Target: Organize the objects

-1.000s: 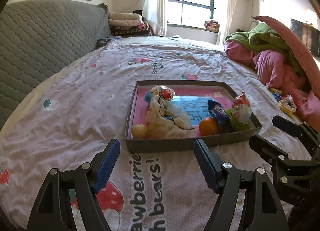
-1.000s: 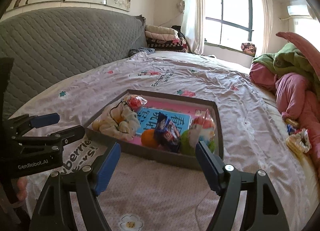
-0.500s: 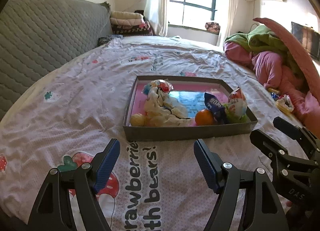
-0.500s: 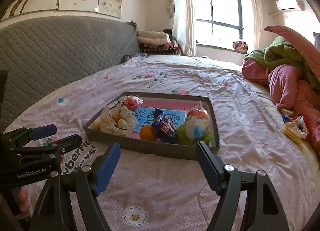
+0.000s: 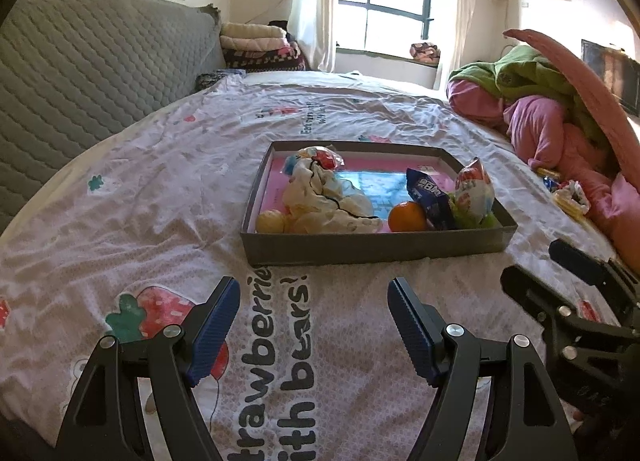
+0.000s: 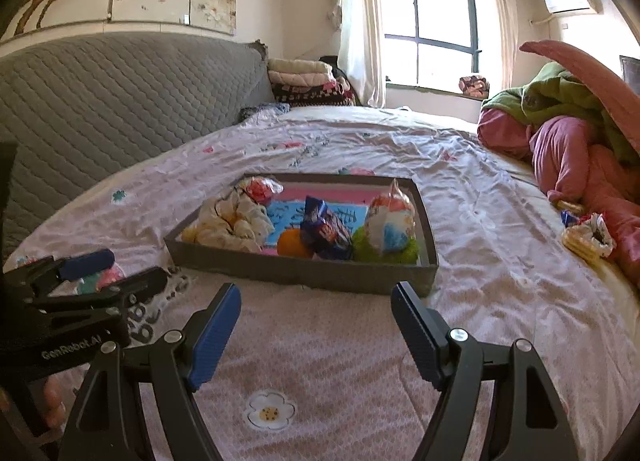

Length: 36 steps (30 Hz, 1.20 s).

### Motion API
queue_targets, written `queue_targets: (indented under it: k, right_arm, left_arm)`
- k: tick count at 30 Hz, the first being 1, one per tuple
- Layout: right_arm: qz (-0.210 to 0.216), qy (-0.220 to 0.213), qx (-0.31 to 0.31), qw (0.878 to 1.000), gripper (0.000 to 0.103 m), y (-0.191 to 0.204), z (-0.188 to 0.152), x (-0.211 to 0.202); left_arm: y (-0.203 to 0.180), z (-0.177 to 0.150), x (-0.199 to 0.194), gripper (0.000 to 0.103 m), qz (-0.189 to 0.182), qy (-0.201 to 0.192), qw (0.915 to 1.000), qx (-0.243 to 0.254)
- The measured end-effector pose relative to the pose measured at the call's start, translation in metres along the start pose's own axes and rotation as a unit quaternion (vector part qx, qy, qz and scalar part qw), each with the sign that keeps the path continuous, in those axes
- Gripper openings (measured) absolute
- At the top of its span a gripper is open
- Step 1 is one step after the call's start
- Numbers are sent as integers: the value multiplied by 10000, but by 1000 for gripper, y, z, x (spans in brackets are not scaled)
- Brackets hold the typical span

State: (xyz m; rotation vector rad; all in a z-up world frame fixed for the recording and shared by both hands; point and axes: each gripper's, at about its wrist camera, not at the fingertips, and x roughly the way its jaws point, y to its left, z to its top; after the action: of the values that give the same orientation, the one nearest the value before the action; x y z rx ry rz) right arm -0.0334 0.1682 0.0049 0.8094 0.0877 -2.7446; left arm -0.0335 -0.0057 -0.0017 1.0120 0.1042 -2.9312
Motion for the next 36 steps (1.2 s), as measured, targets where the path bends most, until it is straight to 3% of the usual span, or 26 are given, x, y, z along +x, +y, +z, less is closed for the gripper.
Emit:
queue_targets:
  k: [14,36]
  right_arm:
    - [-40,125,52,9999,77,-5,-11,10]
    - [-56,283,-58,9996,77,0,-20,23]
  left_arm:
    - [-7,-9,12,77,-128,236,9996,89]
    - [-4,-14,25,77,1,424,9991,65]
